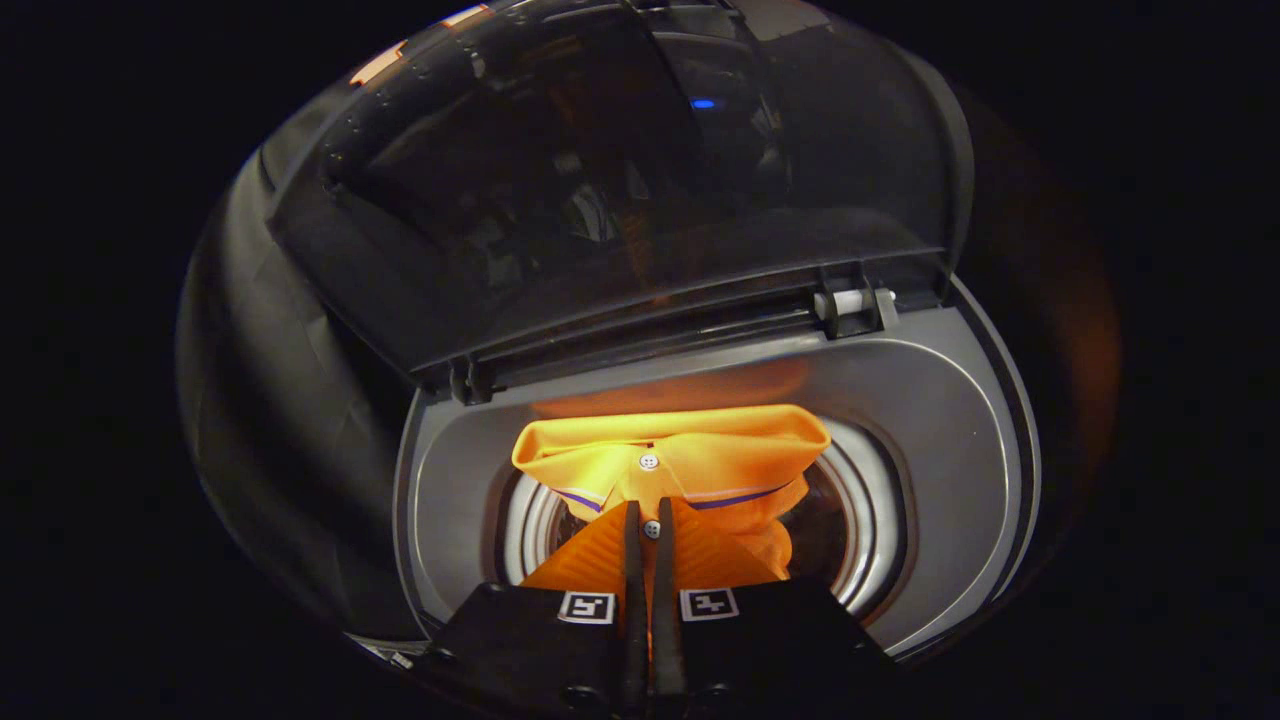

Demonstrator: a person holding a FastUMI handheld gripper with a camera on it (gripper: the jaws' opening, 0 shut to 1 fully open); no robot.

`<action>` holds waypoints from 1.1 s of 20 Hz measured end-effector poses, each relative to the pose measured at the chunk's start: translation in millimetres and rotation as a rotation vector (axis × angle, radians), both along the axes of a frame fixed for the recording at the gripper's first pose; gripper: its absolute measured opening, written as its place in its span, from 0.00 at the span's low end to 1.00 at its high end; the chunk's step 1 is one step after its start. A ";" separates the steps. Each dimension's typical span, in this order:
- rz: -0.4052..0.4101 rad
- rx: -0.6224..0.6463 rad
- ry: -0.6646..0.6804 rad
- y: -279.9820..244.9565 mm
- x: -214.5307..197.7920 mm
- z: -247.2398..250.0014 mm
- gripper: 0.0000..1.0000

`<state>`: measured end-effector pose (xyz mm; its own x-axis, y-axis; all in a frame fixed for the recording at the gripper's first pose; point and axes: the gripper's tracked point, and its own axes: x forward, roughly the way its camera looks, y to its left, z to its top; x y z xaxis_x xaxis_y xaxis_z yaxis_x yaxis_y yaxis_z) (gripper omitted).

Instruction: Put the clothes into the washing machine and then close the washing machine lid.

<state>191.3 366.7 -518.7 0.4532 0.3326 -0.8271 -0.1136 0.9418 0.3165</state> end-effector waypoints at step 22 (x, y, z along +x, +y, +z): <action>0.062 -0.195 -0.032 -20.9 -0.8 -22.2 0.13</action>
